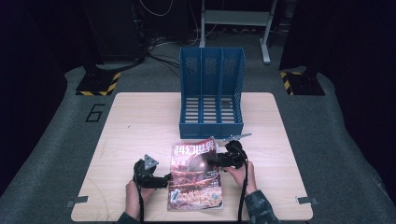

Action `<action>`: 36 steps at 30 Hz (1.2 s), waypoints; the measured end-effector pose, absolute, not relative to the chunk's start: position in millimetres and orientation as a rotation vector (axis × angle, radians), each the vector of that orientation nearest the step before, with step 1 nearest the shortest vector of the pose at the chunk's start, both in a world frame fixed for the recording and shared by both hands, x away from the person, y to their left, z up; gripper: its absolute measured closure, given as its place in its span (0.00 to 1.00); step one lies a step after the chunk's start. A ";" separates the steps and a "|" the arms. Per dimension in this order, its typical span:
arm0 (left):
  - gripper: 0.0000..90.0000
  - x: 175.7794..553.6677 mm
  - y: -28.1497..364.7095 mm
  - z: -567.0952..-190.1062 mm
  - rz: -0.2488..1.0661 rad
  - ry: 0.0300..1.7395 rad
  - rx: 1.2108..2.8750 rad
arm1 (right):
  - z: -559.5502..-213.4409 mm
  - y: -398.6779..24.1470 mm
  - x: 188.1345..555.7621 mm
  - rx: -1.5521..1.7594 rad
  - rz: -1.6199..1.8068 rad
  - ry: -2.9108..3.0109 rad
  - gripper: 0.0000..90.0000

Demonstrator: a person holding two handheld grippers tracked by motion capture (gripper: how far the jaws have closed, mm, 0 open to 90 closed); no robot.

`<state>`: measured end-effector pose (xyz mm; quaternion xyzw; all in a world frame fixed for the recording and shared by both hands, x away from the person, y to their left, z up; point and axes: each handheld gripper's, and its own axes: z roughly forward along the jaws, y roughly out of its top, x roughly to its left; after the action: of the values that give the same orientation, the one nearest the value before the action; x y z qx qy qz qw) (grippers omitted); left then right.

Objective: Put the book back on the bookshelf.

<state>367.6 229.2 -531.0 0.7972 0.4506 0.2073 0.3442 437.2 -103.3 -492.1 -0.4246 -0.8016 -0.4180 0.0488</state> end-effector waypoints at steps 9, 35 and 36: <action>0.07 367.2 228.1 -531.4 0.529 1.183 2.057 | -496.2 -93.7 449.2 -1.312 -1.265 -2.445 0.52; 0.06 374.1 233.4 -529.2 0.504 1.095 2.134 | -496.5 -88.4 446.4 -1.320 -1.368 -2.479 0.97; 0.07 374.5 233.9 -527.8 0.482 1.107 2.134 | -495.9 -88.2 445.0 -1.318 -1.372 -2.479 0.98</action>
<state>374.5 233.9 -527.8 0.8190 0.4251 0.1852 0.3381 445.0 -88.2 -495.9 -0.4217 -0.7932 -0.4392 0.0085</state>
